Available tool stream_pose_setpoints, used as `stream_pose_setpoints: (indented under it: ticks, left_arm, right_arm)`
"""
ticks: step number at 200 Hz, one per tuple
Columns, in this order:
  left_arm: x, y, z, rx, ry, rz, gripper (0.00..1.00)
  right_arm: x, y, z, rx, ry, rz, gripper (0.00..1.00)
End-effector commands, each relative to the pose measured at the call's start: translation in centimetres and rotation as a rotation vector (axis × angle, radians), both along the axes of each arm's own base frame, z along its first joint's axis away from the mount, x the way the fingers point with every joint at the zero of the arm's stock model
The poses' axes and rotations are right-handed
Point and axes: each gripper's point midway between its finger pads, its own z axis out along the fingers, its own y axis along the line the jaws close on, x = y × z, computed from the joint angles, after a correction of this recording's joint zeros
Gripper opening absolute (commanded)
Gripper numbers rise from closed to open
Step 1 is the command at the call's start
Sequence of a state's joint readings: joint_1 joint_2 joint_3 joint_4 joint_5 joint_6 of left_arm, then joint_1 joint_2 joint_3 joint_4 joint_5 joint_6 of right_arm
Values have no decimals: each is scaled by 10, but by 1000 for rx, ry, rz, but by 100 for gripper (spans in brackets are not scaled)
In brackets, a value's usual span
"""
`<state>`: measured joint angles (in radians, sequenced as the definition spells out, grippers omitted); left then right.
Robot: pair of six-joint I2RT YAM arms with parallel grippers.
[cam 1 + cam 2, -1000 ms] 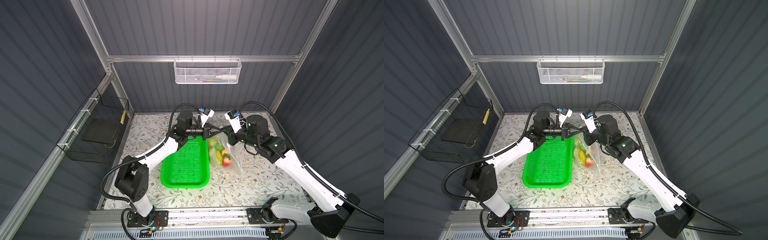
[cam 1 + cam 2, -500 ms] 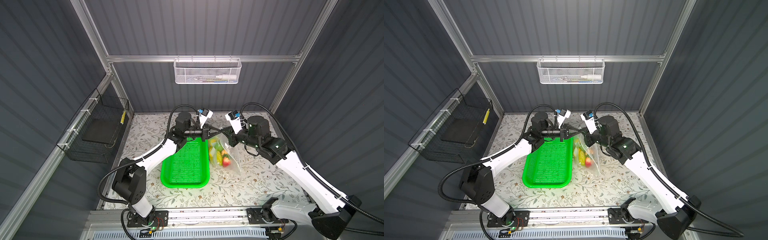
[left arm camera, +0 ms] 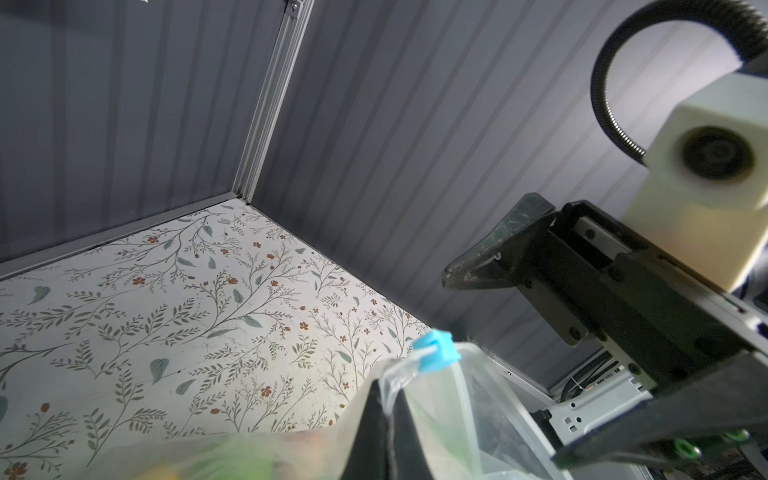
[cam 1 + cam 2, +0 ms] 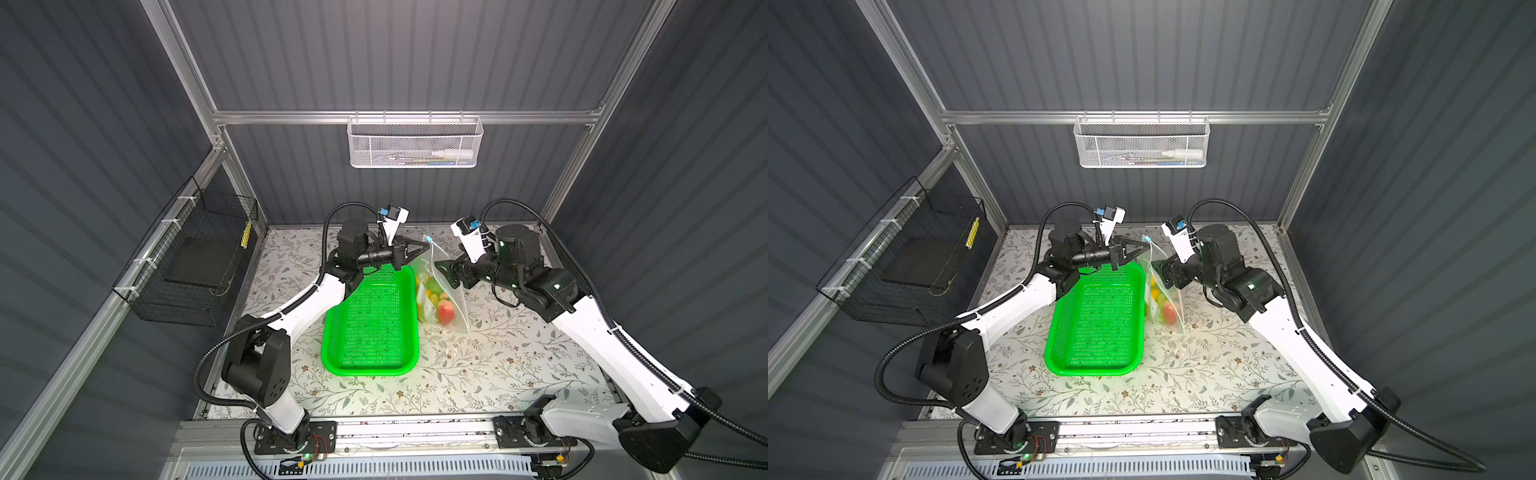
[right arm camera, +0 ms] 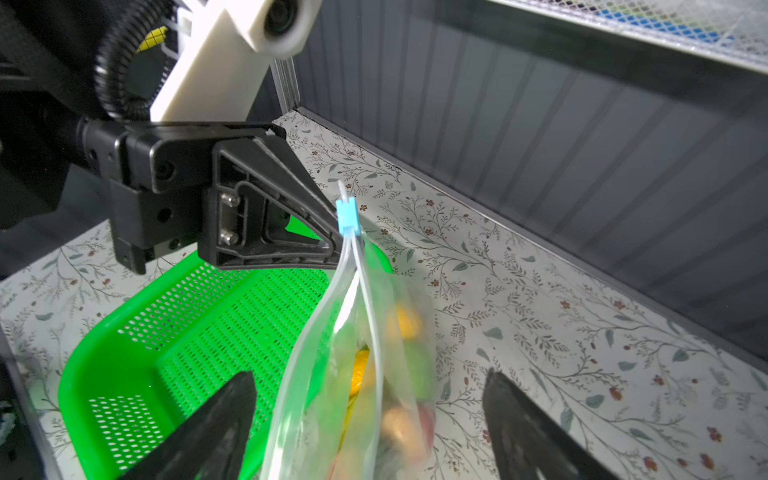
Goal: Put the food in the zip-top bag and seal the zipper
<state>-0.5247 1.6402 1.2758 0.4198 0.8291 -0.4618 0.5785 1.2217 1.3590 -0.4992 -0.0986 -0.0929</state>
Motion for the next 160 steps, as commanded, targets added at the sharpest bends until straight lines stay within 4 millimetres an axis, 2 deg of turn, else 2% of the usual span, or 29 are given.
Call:
stream_pose_setpoints:
  ticks: [1,61,86,105,126,160]
  left_arm:
    - [-6,-1,28,-57,-56,-13,0]
    - [-6,-2,28,-65,-46,-22,0]
    - [-7,-2,28,-66,-45,-22,0]
    - [-7,-2,28,-67,-44,-22,0]
    - [-6,-2,26,-64,-40,-23,0]
    - [-5,-3,22,-65,-30,-25,0]
  right_arm:
    - [0,3,9,-17,-25,26,92]
    - [19,19,-13,-129,-17,-8,94]
    - [30,13,-23,-192,-15,-88,93]
    - [36,3,-25,-233,-27,-153,83]
    - [35,-4,-14,-217,-59,-183,68]
    - [27,1,-5,-174,-72,-135,42]
